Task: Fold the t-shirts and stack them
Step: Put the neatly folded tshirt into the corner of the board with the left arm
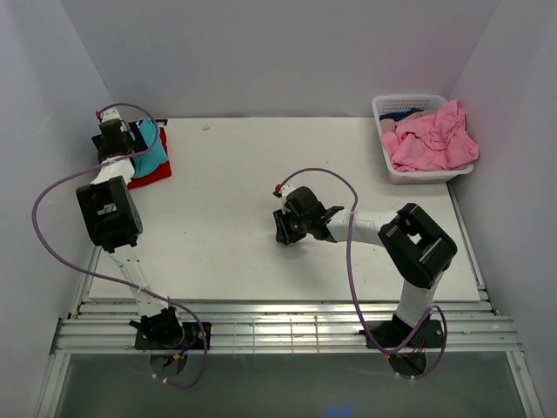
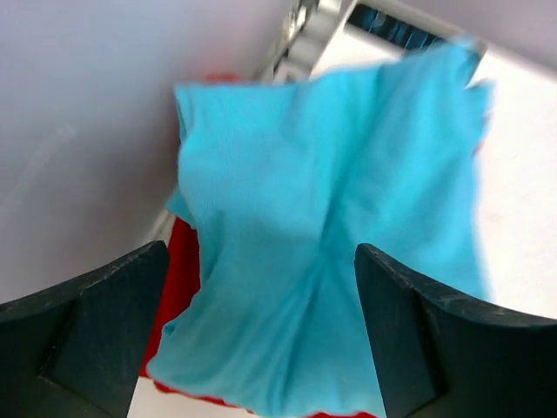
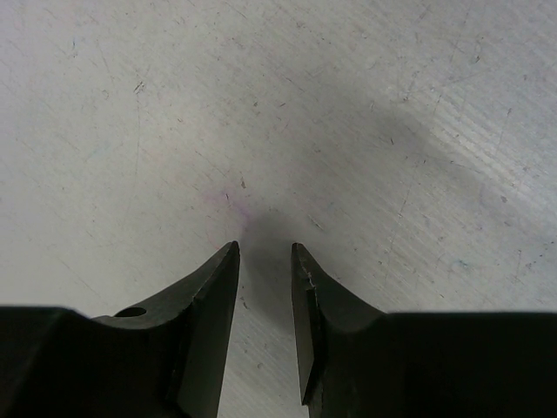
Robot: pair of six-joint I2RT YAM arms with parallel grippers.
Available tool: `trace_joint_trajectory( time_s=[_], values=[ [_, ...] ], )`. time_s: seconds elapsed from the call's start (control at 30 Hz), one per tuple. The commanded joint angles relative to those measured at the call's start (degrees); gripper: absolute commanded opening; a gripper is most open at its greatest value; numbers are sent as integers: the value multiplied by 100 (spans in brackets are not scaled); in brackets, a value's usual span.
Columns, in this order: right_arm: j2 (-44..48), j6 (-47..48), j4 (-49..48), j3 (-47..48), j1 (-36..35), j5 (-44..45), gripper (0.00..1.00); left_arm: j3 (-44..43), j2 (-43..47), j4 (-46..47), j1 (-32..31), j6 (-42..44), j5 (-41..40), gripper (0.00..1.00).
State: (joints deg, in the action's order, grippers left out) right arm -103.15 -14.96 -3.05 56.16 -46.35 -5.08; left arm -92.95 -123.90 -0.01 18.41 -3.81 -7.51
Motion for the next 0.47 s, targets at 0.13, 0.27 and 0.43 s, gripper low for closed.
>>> trace_joint_trajectory(
  time_s=[0.13, 0.27, 0.43],
  values=[
    [224, -69, 665, -290, -138, 385, 37, 812, 2236, 2337, -628, 346, -2381, 98],
    [532, -86, 1147, 25, -164, 903, 37, 1287, 3168, 2611, -839, -118, -3265, 98],
    [1558, -7, 1175, 105, -208, 1684, 32, 1981, 3985, 2541, -1383, -191, -3126, 98]
  ],
)
